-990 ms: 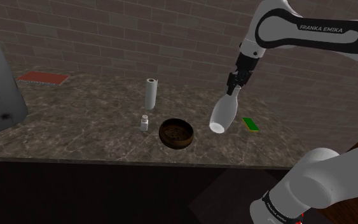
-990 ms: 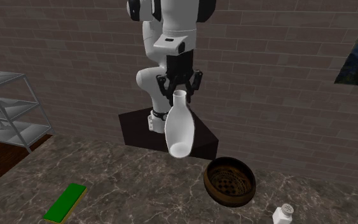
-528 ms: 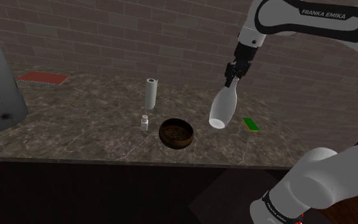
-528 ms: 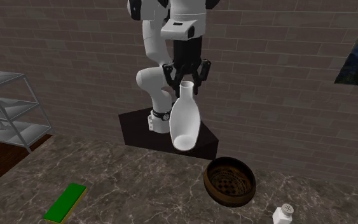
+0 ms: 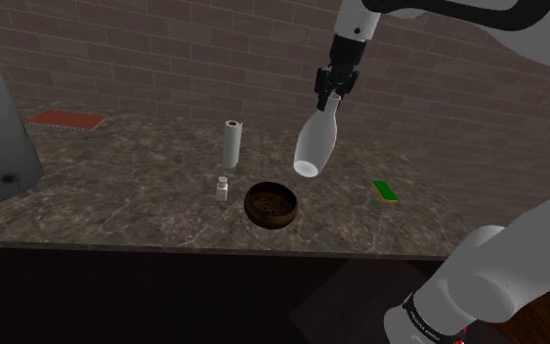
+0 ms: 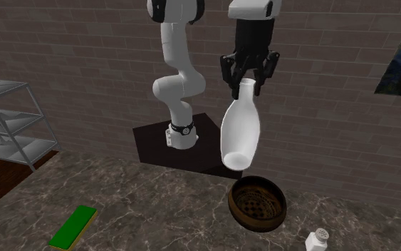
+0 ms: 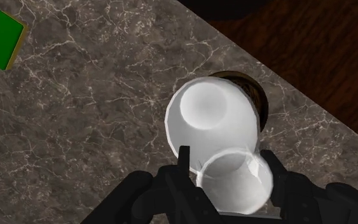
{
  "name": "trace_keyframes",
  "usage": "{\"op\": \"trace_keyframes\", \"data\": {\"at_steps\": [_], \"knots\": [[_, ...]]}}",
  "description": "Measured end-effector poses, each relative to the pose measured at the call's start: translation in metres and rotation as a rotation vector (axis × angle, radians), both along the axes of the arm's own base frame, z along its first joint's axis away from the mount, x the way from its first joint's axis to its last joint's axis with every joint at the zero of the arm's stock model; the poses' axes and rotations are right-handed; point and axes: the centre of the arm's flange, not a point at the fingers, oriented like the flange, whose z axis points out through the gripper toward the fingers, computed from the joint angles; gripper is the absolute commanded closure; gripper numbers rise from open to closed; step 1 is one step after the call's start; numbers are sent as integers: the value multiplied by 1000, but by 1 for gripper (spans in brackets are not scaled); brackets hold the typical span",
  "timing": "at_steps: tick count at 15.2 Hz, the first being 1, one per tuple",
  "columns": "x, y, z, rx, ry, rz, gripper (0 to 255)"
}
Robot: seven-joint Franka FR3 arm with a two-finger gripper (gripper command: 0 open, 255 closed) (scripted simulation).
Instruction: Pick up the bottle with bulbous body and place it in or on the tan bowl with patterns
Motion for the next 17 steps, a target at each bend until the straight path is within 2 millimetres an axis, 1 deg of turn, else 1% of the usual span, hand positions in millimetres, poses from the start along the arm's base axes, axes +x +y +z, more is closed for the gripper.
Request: {"op": "trace_keyframes", "data": {"at_steps": [4, 6, 7, 9, 17], "knots": [[31, 31, 25, 0, 0, 0, 255], [51, 49, 33, -1, 0, 1, 255], [57, 54, 35, 0, 0, 1, 255], [60, 59, 31, 0, 0, 0, 255], [60, 59, -9, 0, 0, -1, 255]]}}
